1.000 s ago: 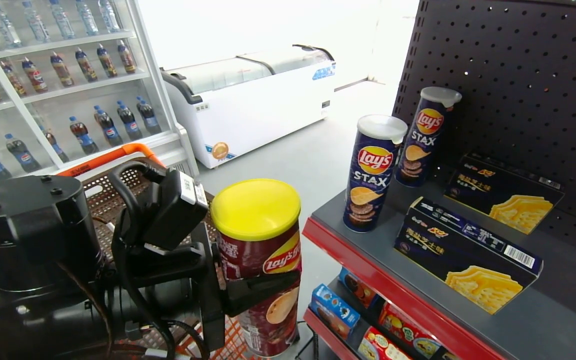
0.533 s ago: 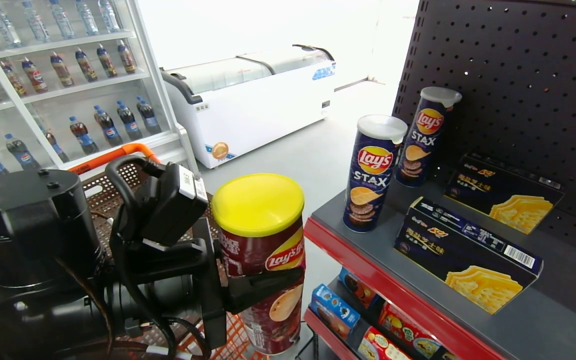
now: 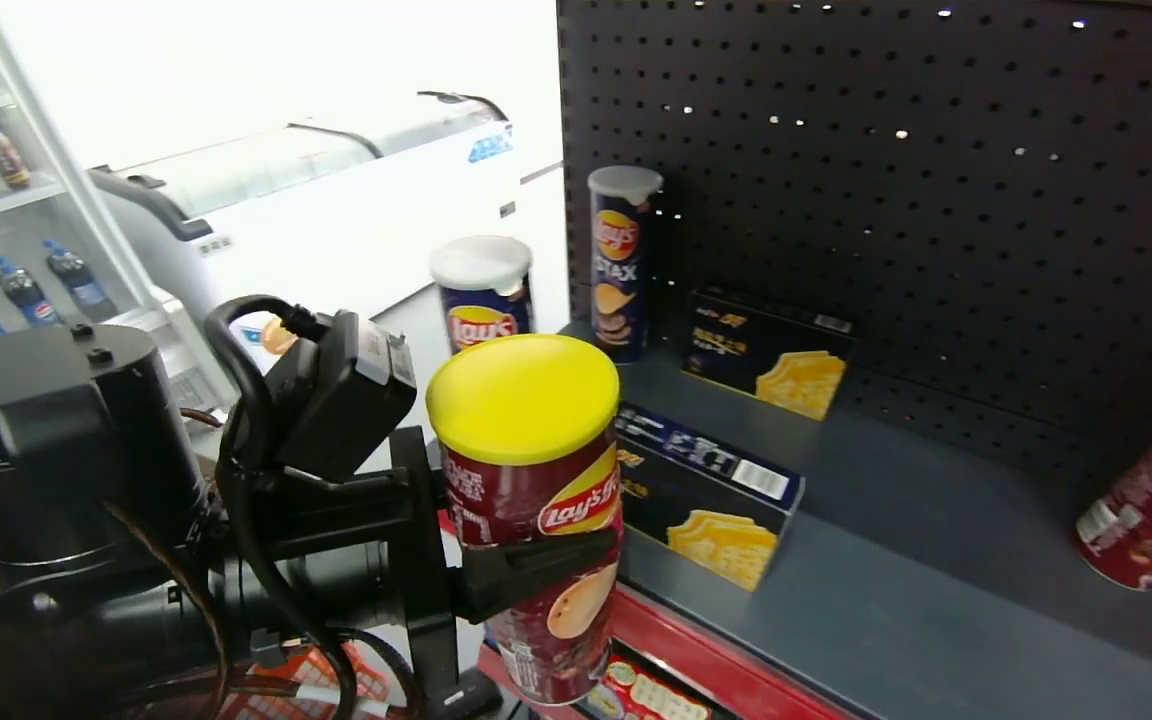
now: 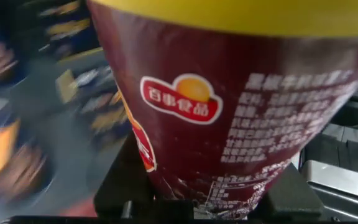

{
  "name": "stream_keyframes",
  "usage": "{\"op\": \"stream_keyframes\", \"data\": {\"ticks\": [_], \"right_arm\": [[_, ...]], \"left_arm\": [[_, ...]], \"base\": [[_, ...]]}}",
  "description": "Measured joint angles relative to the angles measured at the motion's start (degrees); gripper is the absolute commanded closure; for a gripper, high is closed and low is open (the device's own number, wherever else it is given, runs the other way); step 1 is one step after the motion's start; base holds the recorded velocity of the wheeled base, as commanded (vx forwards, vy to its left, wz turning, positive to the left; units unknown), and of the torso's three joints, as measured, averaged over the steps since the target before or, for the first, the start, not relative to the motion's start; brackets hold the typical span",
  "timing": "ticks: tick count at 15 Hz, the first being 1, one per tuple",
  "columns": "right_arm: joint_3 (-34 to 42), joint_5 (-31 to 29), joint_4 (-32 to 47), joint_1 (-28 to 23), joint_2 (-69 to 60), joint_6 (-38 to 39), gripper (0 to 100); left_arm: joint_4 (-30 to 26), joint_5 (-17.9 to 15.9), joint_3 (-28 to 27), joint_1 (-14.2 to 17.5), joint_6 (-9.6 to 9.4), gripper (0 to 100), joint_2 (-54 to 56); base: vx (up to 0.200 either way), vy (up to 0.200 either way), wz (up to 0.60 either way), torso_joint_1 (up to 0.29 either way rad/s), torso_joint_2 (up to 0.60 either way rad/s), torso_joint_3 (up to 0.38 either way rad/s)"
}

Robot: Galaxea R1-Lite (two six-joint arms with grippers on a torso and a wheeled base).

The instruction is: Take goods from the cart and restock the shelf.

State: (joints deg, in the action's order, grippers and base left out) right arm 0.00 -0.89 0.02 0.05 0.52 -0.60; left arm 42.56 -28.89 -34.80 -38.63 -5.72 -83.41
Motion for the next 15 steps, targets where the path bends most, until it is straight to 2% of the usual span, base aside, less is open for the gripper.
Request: {"op": "stream_keyframes", "data": {"ticks": [3, 6, 12, 15], "right_arm": [[0.0, 0.0, -0.02, 0.0, 0.0, 0.0, 0], [0.0, 0.0, -0.02, 0.02, 0.0, 0.02, 0], [0.0, 0.02, -0.02, -0.05, 0.0, 0.05, 0], [0.0, 0.02, -0.02, 0.05, 0.0, 0.05, 0]], "left_arm": [[-0.13, -0.01, -1.77, -2.6, 0.04, 100, 0.02], [-0.09, -0.04, -3.06, -3.38, 0.09, 100, -0.11], [-0.16, 0.13, -3.21, -3.1, 0.09, 100, -0.85], [-0.13, -0.01, -3.1, -3.01, 0.09, 100, -1.24]], "base": [[0.0, 0.0, -0.6, 0.002, 0.01, 0.002], [0.0, 0.0, -0.6, 0.004, 0.0, 0.007], [0.0, 0.0, 0.0, 0.0, 0.0, 0.0], [0.0, 0.0, -0.6, 0.002, 0.0, 0.002]]}}
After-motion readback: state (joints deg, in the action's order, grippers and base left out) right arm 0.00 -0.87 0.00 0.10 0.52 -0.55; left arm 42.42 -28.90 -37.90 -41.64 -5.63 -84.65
